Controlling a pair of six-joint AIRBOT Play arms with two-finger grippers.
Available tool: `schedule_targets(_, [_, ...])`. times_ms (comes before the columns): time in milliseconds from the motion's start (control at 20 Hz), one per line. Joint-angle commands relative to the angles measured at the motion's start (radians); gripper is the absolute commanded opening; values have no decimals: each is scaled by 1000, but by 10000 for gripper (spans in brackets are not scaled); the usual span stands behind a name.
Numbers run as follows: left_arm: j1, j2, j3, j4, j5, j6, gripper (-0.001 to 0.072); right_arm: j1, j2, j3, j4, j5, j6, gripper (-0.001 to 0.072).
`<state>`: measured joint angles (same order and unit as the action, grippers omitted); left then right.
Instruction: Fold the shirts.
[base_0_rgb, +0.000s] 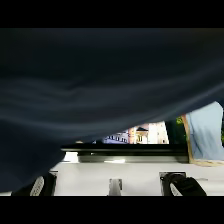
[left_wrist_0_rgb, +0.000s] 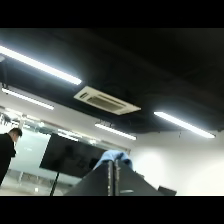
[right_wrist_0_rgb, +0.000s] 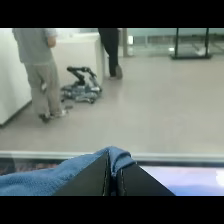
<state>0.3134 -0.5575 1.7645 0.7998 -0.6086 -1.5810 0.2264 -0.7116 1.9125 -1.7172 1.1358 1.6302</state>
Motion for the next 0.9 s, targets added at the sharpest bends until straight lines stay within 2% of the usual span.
schedule_targets(0, [2, -55, 6, 9, -185, 17, 27, 1, -37, 1, -56, 154, 0, 22])
schedule_targets(100, [2, -147, 6, 25, -340, 21, 27, 1, -124, 1, -123, 260, 0, 22])
schedule_targets(200, [2, -257, -1, 24, -467, 92, 27, 0, -249, -1, -179, 333, -1, 23])
schedule_targets(350, [-12, -412, -87, 25, -555, 120, 27, 1, -462, -35, -179, 267, 5, 23])
schedule_targets(500, [-78, -561, -280, 24, -512, 182, 27, 0, -702, -71, -152, 172, 61, 24])
schedule_targets(600, [-122, -668, -388, 23, -409, 192, 27, 0, -844, -71, -140, 84, 148, 24])
schedule_targets(850, [-201, -909, -385, -68, -184, 195, 27, -57, -977, -71, -128, -208, 397, 24])
